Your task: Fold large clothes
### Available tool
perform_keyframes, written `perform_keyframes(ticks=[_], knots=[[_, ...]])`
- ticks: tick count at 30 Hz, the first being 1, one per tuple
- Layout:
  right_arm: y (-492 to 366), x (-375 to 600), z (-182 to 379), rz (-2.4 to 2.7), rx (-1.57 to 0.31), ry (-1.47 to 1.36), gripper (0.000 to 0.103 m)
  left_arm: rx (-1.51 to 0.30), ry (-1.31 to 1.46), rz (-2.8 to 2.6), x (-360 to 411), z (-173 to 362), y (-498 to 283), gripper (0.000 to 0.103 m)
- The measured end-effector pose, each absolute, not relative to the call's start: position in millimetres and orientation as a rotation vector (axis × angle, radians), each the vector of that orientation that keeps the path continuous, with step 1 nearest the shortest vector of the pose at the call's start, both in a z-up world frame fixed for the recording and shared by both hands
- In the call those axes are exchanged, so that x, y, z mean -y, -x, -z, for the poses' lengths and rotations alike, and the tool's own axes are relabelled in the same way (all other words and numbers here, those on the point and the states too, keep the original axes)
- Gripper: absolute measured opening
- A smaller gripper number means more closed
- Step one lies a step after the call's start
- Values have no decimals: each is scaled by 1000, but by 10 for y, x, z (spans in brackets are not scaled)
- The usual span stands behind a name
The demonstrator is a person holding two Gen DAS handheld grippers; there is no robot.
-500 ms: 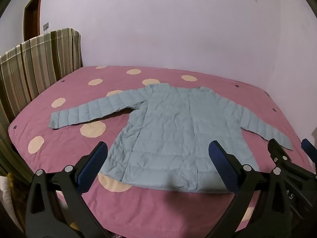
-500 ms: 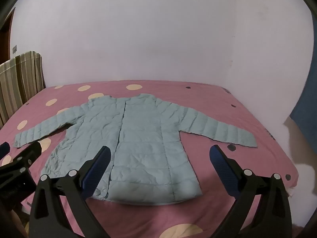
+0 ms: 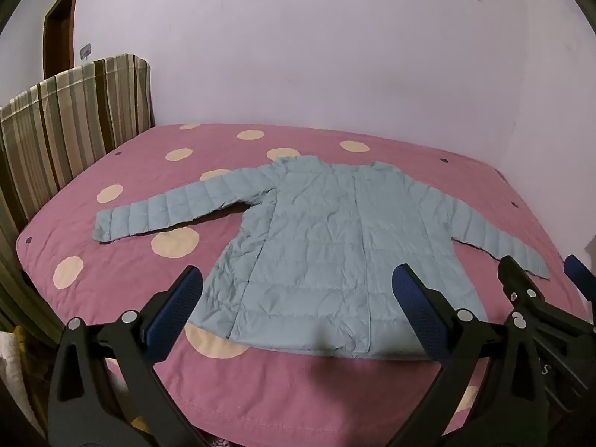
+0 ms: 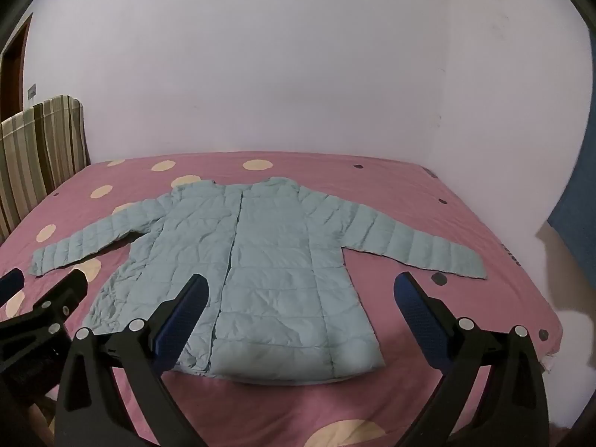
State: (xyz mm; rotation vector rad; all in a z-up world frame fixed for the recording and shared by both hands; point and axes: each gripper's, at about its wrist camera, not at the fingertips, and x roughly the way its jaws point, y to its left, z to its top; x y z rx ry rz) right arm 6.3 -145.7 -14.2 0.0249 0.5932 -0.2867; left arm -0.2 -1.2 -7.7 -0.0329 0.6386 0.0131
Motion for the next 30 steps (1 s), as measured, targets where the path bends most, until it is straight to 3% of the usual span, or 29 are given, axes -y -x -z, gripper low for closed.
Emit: perform_keyframes(ticks=[30], knots=[[-63,1444,154,281,-595,-26,99,-654,27,-5,28,64,86,101]])
